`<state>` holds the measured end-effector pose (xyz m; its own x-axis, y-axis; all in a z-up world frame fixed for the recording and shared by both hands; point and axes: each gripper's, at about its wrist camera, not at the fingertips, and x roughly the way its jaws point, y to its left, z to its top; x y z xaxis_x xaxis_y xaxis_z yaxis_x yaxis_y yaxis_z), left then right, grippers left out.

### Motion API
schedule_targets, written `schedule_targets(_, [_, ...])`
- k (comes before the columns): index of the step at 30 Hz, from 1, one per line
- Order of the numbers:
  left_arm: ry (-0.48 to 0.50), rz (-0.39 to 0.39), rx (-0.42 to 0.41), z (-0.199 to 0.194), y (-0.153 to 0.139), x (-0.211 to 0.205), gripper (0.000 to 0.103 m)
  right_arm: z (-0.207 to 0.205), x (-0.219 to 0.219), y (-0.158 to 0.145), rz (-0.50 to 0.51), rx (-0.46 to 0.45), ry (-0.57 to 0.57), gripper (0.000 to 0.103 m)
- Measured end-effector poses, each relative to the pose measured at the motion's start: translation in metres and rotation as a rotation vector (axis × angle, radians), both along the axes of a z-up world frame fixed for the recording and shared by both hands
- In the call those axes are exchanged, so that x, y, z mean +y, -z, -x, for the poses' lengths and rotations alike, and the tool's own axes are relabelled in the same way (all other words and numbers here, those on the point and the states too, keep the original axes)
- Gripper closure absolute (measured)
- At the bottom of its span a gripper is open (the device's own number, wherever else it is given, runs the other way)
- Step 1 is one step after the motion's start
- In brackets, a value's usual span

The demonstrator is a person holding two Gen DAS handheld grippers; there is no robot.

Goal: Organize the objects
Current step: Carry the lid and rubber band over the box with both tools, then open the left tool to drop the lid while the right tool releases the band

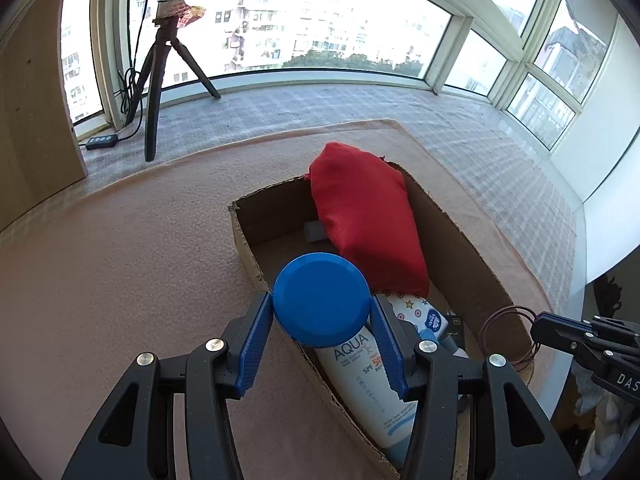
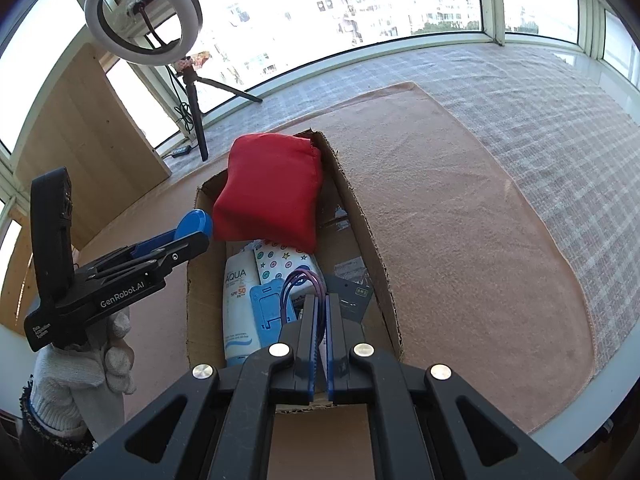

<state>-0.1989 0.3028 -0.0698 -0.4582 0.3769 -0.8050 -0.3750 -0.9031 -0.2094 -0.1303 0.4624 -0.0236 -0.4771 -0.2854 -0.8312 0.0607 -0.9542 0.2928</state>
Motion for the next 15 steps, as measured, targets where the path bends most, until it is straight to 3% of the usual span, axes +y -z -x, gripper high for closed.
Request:
schedule_targets(10, [0.019, 0.012, 0.008, -0.0005, -0.0023, 0.0105, 0.049, -0.0009, -0.0032, -0.0004, -0.004, 0.001, -0.006, 0.099])
schedule_targets(15, [0.017, 0.013, 0.014, -0.0013, -0.0056, 0.0093, 0.049, -0.0012, -0.0046, -0.0013, -0.007, -0.002, 0.002, 0.084])
